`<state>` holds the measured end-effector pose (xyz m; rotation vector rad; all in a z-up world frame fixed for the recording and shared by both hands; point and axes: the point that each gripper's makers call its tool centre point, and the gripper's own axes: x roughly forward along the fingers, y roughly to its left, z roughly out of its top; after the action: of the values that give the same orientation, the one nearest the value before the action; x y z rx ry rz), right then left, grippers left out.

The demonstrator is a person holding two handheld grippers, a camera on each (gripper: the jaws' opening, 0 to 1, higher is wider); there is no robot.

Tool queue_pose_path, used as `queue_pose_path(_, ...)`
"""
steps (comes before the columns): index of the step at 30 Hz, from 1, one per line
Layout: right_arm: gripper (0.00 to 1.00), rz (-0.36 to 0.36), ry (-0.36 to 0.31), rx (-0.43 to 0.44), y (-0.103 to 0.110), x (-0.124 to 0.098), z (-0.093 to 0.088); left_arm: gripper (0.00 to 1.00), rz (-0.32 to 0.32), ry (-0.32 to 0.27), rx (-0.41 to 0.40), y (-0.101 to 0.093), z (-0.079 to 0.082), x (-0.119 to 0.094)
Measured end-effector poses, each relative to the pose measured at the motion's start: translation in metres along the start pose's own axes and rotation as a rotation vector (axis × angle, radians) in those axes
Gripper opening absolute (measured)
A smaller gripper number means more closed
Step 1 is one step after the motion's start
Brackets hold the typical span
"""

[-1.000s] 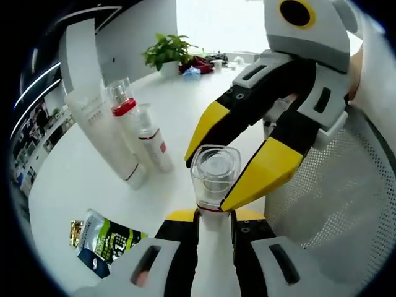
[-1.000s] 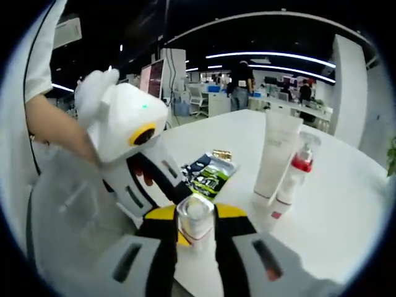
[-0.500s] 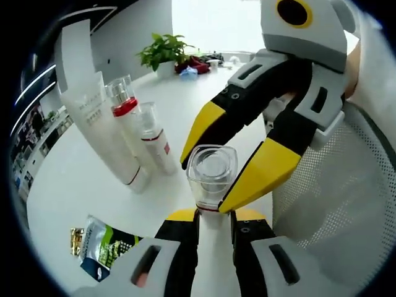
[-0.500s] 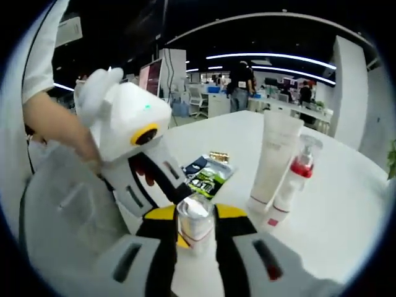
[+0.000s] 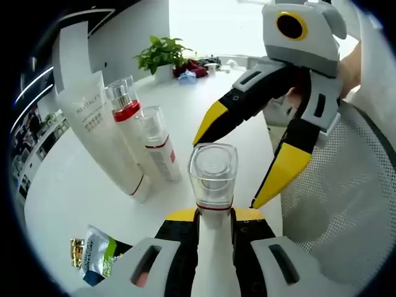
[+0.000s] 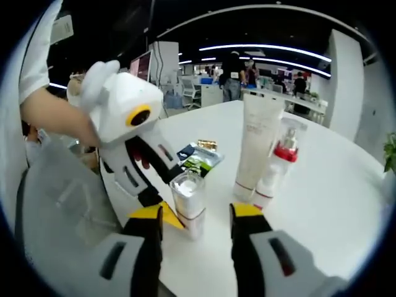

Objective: Arrange the skincare products in the storage area until every visible bottle or jar stands upright without overlapping.

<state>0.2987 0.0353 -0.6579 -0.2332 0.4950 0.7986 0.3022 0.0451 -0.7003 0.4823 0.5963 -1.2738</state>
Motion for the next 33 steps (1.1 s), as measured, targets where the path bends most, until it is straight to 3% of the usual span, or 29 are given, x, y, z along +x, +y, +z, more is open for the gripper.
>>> queue_pose_path(2,0.49,-0.004,0.007,0.007,-0.002,-0.001,-0.003,0.15,-0.004,0.051,0.021,0.003,-0.008,0.003)
queue_pose_path(4,0.51,-0.011,0.013,0.022,-0.005,-0.002,-0.006,0.13,-0.006,0.061,0.038,0.005,-0.010,0.006)
queue_pose_path(6,0.51,-0.016,0.017,0.031,-0.006,-0.004,-0.008,0.00,-0.009,0.041,0.052,0.009,-0.007,0.006)
queue_pose_path(7,0.52,-0.019,0.020,0.034,-0.007,-0.004,-0.009,0.00,0.014,0.032,-0.011,0.011,-0.006,0.004)
queue_pose_path(8,0.53,-0.021,0.020,0.041,-0.008,-0.005,-0.010,0.00,-0.030,-0.006,-0.018,0.008,0.002,0.004)
queue_pose_path(12,0.58,-0.022,0.005,0.062,-0.013,0.001,-0.007,0.12,-0.025,0.004,-0.003,0.011,0.001,0.006)
queue_pose_path(14,0.55,-0.009,0.013,0.059,-0.013,0.007,-0.009,0.15,-0.020,0.016,-0.006,0.012,-0.001,0.008)
queue_pose_path(21,0.50,-0.001,0.021,0.078,-0.011,0.011,-0.015,0.16,-0.044,0.014,-0.017,0.007,-0.001,0.011)
queue_pose_path(33,0.50,0.003,0.039,0.089,-0.007,0.008,-0.020,0.17,-0.034,0.028,-0.029,0.008,-0.004,0.012)
